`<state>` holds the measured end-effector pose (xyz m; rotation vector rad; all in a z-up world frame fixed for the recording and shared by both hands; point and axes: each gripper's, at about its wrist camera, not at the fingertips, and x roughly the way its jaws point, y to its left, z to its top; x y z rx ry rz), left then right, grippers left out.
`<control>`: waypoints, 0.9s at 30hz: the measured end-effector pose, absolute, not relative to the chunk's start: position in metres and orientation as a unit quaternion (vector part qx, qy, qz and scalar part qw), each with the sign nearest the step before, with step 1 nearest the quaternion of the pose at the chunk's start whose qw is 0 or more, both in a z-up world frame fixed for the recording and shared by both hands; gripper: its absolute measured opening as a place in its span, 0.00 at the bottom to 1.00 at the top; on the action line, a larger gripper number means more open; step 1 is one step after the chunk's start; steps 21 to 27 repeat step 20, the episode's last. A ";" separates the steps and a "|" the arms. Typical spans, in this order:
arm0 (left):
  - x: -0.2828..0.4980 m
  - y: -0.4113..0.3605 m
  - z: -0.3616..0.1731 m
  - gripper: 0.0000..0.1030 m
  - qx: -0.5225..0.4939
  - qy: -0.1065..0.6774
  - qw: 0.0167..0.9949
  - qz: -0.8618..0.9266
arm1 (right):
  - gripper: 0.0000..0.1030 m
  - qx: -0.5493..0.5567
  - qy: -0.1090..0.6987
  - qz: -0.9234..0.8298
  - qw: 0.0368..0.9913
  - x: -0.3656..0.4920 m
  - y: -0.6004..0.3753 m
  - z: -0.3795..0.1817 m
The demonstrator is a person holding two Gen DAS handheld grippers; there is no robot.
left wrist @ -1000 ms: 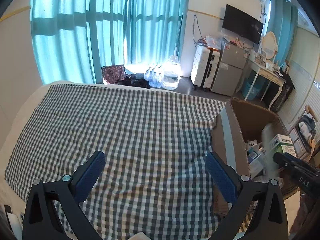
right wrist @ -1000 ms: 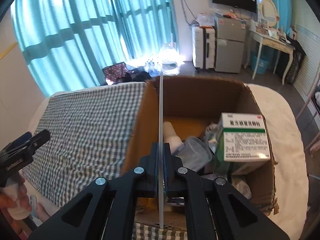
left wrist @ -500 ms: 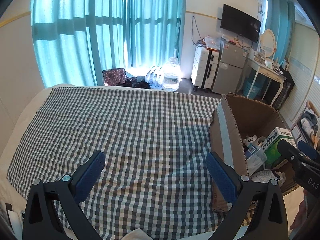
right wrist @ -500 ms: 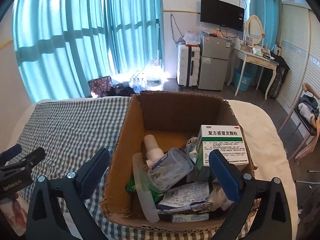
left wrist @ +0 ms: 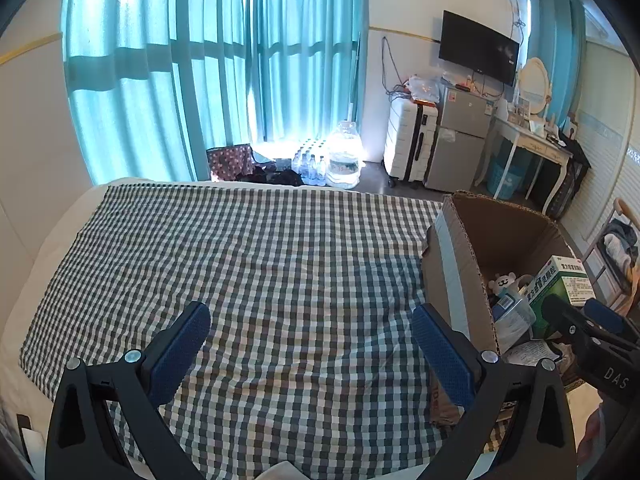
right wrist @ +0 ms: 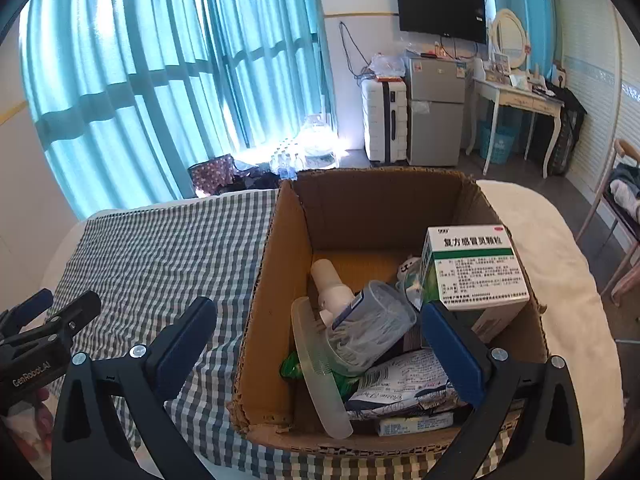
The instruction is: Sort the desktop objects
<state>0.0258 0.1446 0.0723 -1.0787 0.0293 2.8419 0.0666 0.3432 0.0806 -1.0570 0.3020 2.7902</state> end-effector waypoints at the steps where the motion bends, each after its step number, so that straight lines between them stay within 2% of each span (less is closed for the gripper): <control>1: 0.025 0.144 0.072 1.00 -0.356 0.008 0.048 0.933 | 1.00 -0.355 0.105 0.926 0.073 0.066 0.345 0.080; 10: 0.023 0.145 0.072 1.00 -0.356 0.008 0.064 0.932 | 1.00 -0.366 0.111 0.920 0.091 0.066 0.350 0.073; 17: 0.029 0.146 0.074 1.00 -0.346 -0.022 0.117 0.931 | 1.00 -0.374 0.074 0.919 0.099 0.064 0.341 0.069; 20: 0.032 0.152 0.076 1.00 -0.337 0.002 0.103 0.936 | 1.00 -0.379 0.069 0.918 0.095 0.063 0.338 0.067; 27: 0.032 0.152 0.076 1.00 -0.337 0.002 0.103 0.936 | 1.00 -0.379 0.069 0.918 0.095 0.063 0.338 0.067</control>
